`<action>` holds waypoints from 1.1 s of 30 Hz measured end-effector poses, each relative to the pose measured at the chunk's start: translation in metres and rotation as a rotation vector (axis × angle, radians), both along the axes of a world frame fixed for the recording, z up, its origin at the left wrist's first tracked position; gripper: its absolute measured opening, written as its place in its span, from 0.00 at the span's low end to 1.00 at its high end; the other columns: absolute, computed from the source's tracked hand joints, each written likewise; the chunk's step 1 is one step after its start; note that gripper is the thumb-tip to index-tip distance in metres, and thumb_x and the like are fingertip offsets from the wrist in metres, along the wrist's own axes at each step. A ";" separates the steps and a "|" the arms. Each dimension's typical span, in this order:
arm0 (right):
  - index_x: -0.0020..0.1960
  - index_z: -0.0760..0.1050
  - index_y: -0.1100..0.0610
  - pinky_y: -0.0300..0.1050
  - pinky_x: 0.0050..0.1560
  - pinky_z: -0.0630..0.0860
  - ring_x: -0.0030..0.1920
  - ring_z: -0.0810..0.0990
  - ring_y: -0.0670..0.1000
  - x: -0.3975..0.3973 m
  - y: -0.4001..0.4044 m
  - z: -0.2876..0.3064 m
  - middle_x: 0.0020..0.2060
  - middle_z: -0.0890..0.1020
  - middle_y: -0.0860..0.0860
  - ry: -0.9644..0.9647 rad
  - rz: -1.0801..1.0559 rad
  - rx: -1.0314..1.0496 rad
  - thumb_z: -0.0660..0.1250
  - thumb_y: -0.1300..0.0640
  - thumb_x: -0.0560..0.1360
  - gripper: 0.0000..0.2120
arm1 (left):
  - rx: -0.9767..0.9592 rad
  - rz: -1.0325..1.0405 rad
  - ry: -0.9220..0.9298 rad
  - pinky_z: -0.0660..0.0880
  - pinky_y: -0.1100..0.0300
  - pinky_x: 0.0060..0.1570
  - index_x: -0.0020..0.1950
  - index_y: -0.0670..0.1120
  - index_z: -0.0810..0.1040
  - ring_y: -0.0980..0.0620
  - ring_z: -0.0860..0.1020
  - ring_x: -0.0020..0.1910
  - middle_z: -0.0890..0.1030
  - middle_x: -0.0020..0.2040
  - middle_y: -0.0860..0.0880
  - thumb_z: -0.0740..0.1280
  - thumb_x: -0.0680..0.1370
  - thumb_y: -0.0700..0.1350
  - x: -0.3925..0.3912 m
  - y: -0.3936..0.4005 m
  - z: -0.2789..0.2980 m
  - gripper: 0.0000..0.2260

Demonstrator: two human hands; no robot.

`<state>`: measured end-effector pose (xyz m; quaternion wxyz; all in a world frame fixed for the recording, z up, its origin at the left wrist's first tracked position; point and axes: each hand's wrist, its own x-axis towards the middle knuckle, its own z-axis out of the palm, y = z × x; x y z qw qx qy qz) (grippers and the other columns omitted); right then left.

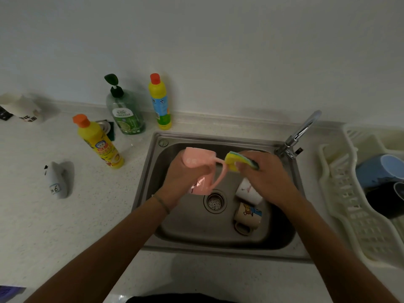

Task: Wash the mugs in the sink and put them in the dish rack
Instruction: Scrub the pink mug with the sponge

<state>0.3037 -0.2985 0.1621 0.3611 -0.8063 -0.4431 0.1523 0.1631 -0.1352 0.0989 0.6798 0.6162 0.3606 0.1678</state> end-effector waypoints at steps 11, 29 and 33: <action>0.58 0.82 0.50 0.31 0.34 0.69 0.37 0.77 0.39 -0.011 0.006 0.001 0.34 0.76 0.37 -0.068 -0.004 0.023 0.64 0.52 0.81 0.10 | 0.110 -0.059 -0.001 0.78 0.64 0.43 0.63 0.48 0.77 0.52 0.81 0.53 0.82 0.55 0.49 0.82 0.68 0.44 0.007 -0.003 0.007 0.26; 0.45 0.85 0.60 0.48 0.39 0.77 0.41 0.80 0.55 -0.027 0.004 -0.004 0.39 0.83 0.57 0.872 -0.396 0.339 0.69 0.59 0.79 0.08 | -0.176 -0.016 -0.050 0.82 0.45 0.56 0.65 0.48 0.80 0.45 0.84 0.57 0.85 0.57 0.46 0.79 0.71 0.52 0.013 -0.004 0.011 0.23; 0.45 0.86 0.57 0.53 0.44 0.78 0.41 0.82 0.55 -0.039 0.005 -0.010 0.40 0.85 0.59 0.787 -0.375 0.263 0.71 0.55 0.78 0.08 | -0.215 0.025 -0.092 0.82 0.46 0.57 0.63 0.48 0.82 0.44 0.84 0.57 0.86 0.56 0.45 0.76 0.76 0.49 0.014 -0.001 0.013 0.17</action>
